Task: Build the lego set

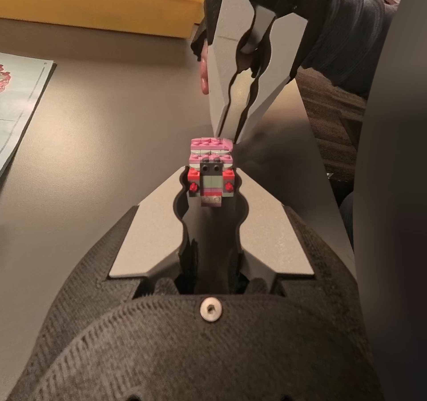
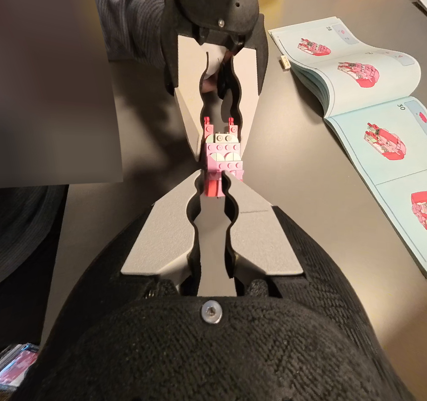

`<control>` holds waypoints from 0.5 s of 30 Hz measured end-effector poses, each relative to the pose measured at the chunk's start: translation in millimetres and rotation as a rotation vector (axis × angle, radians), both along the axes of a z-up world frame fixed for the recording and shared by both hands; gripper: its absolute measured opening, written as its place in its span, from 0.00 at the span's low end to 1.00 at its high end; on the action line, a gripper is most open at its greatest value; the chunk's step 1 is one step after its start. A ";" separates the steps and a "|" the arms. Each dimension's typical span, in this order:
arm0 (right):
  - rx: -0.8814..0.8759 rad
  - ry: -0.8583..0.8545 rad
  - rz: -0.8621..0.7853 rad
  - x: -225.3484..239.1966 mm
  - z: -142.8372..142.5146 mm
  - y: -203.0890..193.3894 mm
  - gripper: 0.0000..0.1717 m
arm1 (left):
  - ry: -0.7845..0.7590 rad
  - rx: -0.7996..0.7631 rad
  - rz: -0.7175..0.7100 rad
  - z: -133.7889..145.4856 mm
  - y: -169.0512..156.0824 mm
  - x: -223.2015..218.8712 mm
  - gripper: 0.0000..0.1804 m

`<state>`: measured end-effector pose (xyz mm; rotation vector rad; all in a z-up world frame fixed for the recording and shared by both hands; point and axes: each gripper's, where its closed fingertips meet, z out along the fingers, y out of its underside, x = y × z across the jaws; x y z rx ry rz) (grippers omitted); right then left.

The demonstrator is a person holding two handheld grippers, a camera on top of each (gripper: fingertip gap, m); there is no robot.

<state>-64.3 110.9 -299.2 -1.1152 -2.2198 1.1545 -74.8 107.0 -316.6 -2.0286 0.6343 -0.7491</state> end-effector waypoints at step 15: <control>0.716 0.421 -0.290 -26.7 7.3 14.1 0.50 | -0.118 0.011 0.170 12.2 15.4 -21.8 0.20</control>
